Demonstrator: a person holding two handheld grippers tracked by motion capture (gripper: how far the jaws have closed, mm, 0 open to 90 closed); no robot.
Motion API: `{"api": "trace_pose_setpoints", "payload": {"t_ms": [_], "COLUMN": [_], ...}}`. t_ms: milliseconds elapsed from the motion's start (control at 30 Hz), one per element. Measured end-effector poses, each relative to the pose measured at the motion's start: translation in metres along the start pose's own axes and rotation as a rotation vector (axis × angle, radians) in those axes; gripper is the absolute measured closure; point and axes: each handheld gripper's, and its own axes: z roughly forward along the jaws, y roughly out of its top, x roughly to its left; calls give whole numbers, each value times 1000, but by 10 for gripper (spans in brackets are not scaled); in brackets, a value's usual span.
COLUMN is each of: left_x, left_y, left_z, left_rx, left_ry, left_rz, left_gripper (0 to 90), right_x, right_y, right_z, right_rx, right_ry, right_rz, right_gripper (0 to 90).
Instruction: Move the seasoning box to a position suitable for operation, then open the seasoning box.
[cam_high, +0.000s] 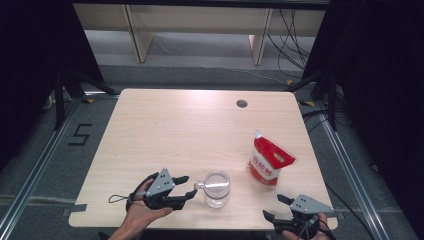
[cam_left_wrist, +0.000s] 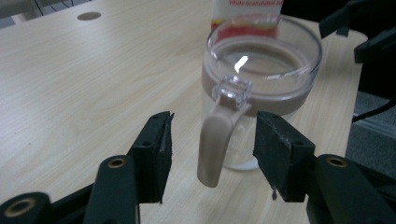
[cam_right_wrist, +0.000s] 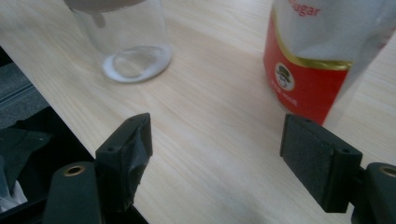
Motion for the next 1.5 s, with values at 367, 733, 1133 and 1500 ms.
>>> {"api": "trace_pose_setpoints", "payload": {"t_ms": [367, 733, 1133, 1500], "left_x": [-11, -10, -5, -4], "left_y": [15, 20, 19, 18], "left_z": [-4, 1, 1, 4], "left_rx": [-34, -42, -50, -49], "left_ry": [-58, -52, -30, -20], "left_rz": [10, 13, 31, 33], "left_gripper": [800, 892, 894, 894], "right_x": [18, 18, 18, 18], "right_y": [8, 6, 7, 10], "right_z": [9, 9, 10, 15], "right_rx": [-27, -22, -19, -41], "right_ry": [48, 36, 50, 50], "right_rz": [-35, -14, -38, -40], "right_gripper": [268, 269, 269, 285]}}
